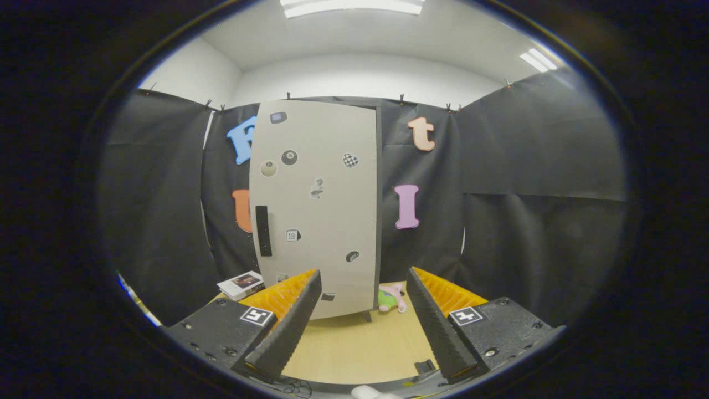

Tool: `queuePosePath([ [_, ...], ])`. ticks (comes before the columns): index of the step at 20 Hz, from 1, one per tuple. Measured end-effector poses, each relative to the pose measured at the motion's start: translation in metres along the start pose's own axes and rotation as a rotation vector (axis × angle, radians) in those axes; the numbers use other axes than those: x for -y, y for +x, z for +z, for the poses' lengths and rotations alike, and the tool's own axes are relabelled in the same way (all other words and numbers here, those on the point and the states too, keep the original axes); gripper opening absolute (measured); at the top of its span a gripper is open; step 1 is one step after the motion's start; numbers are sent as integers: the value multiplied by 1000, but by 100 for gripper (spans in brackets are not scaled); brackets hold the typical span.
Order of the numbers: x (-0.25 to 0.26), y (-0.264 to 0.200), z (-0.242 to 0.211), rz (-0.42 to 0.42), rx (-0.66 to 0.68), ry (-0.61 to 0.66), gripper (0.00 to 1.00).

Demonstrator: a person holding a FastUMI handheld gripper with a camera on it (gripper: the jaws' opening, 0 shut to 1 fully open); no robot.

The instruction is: Open the shoe cabinet door, grab the shoes and put them into the shoe cabinet, then close the shoe cabinet door.

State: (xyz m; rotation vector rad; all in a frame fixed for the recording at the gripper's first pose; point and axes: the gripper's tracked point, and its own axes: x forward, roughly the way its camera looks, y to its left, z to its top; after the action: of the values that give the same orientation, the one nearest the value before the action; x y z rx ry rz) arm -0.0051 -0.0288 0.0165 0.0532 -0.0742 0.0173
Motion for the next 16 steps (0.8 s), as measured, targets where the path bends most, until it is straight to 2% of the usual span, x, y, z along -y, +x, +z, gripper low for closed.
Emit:
queuePosePath([
  [16, -8, -13, 0, 37, 5, 10, 100],
])
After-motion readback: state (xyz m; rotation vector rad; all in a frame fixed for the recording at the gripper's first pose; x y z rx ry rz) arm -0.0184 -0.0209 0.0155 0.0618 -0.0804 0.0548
